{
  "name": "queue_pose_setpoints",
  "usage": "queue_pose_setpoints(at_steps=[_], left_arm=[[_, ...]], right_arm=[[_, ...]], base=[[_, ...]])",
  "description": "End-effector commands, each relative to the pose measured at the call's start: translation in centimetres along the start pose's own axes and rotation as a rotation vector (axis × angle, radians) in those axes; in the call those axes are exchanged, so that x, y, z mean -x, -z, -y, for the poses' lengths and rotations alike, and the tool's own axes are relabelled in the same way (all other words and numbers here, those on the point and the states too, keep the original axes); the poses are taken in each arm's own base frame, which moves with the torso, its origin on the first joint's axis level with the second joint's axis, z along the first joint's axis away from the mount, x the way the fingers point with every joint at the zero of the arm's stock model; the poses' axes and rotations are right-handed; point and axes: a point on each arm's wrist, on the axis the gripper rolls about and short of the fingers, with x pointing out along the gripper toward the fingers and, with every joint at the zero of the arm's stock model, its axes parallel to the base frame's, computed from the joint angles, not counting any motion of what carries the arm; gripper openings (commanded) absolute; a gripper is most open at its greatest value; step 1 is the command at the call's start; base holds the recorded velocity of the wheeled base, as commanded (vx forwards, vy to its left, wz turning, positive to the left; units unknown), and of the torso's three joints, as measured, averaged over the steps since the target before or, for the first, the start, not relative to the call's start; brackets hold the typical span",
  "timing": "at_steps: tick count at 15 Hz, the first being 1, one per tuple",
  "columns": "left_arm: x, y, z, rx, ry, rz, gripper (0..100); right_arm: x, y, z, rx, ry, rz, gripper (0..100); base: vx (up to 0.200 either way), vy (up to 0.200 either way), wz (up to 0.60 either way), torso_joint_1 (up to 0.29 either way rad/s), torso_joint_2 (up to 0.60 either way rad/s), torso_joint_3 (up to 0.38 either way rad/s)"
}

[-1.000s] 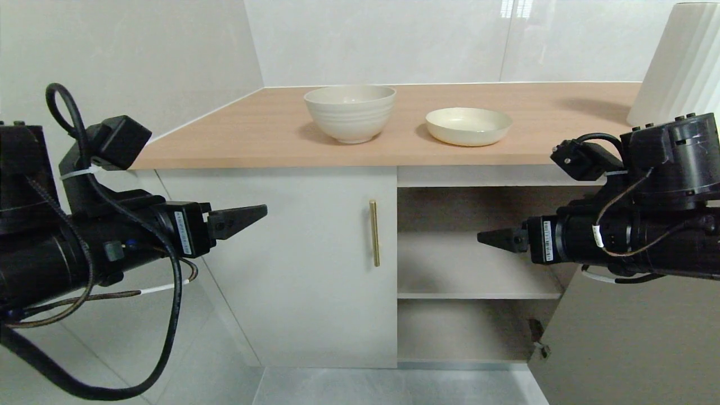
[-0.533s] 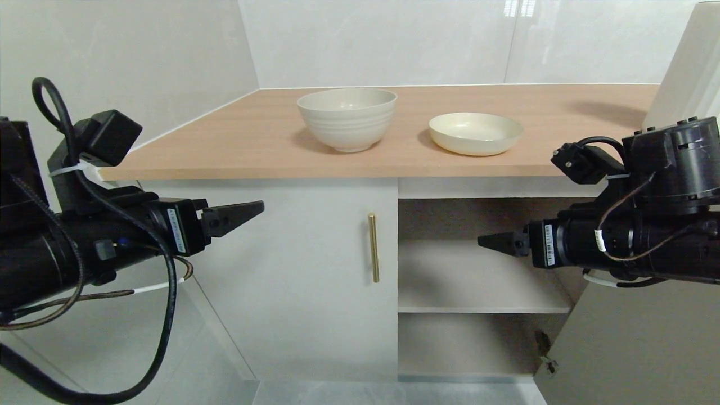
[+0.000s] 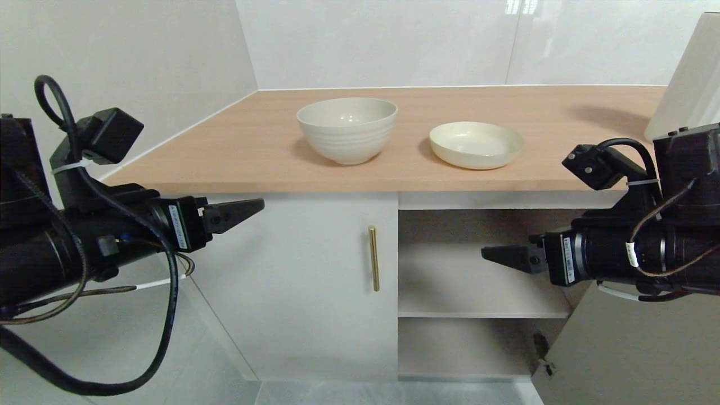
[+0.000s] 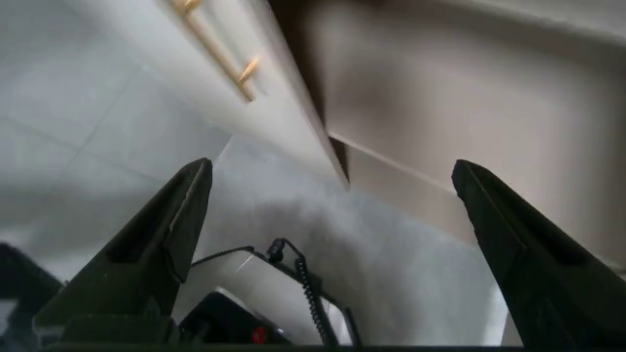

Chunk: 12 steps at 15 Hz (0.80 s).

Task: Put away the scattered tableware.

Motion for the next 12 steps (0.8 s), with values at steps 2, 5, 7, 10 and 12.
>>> queue_pose_setpoints(at_steps=[2,5,7,10,12], left_arm=[[-0.2,0.0,0.0,0.000,0.000,-0.003,100],[-0.7,0.2,-0.1,0.002,0.000,-0.014,100],[-1.1,0.2,-0.2,0.003,0.000,-0.020,100],[-2.1,-0.1,-0.3,0.004,-0.002,-0.027,100],[-3.0,-0.5,-0.3,0.002,-0.003,-0.024,100]], right_arm=[[0.3,-0.1,-0.1,0.003,-0.008,0.012,100],[0.3,-0.1,-0.2,0.004,-0.009,0.018,100],[0.2,-0.2,-0.2,0.004,-0.011,0.030,100],[-0.5,-0.5,-0.1,0.004,-0.010,0.060,100],[-1.3,-1.0,0.4,0.000,0.004,0.092,100]], base=[[0.000,0.000,0.00,0.071,-0.54,-0.290],[0.000,0.000,0.00,0.199,-0.50,-0.264],[0.000,0.000,0.00,0.234,-0.47,-0.286],[0.000,0.000,0.00,0.207,-0.49,-0.273],[0.000,0.000,0.00,0.210,-0.48,-0.266]])
